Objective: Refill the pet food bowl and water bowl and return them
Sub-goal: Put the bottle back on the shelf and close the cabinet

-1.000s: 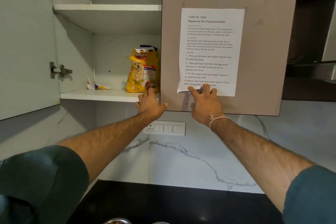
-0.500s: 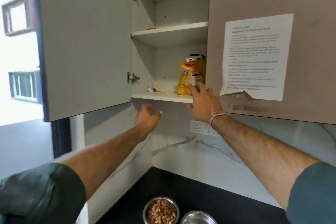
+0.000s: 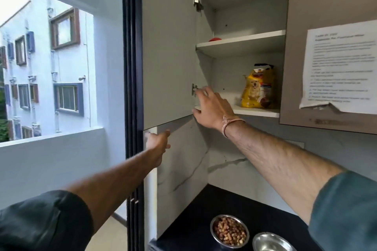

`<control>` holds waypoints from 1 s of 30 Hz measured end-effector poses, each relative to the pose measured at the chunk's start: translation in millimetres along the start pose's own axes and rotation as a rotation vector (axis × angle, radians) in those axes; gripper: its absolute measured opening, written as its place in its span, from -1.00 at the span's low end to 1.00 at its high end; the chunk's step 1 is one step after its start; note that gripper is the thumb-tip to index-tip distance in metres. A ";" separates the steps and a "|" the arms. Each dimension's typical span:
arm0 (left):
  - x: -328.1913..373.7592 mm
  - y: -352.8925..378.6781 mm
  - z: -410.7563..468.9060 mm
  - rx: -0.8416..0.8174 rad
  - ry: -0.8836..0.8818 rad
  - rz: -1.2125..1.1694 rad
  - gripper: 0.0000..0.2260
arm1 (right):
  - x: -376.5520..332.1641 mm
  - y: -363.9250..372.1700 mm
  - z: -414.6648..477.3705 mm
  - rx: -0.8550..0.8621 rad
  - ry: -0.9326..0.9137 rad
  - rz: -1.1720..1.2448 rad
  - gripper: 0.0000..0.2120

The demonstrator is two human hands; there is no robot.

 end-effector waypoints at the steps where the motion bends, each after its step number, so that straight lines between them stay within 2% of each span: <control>1: 3.4 -11.6 1.6 -0.005 0.035 -0.024 -0.41 | -16.6 -1.6 2.6 0.013 -0.014 0.018 -0.48; 2: 6.7 -20.9 3.0 -0.030 0.074 -0.045 -0.26 | -32.8 -3.5 5.1 0.029 -0.029 0.035 -0.48; 4: 9.7 -33.2 2.8 -0.106 0.127 -0.081 -0.16 | -62.9 -7.5 8.9 0.070 -0.067 0.054 -0.48; 6: 8.7 -40.0 0.3 -0.169 0.135 -0.096 -0.23 | -88.3 -10.8 11.8 0.099 -0.091 0.066 -0.47; 9: 6.1 -41.0 -7.3 -0.238 0.156 -0.072 -0.49 | -111.5 -14.1 16.0 0.108 -0.076 0.057 -0.41; 13: 7.3 -27.5 -38.2 -0.426 0.214 -0.011 -0.34 | -114.5 -16.4 12.7 0.129 0.015 0.022 -0.33; 17: 8.5 4.1 -65.9 -0.573 0.245 0.025 -0.27 | -83.4 -21.8 0.8 0.188 0.193 -0.025 -0.28; 21: 5.1 41.0 -76.7 -0.648 0.164 -0.003 -0.23 | -34.8 -21.5 -15.0 0.192 0.302 -0.104 -0.31; 26: -1.3 100.9 -83.0 -0.737 0.093 -0.020 -0.29 | 28.1 -14.0 -28.5 0.200 0.405 -0.138 -0.36; 30: -10.7 150.2 -79.7 -0.800 0.103 0.010 -0.37 | 82.6 1.5 -29.6 0.147 0.451 -0.168 -0.30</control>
Point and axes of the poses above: each hand's wrist, its own z-axis towards the middle knuckle, its own y-axis out of the palm, x = y × z, the point moved 2 cm from there along z, towards the middle knuckle, and after that the axes turned 10 degrees about -z, right-handed, at the moved point
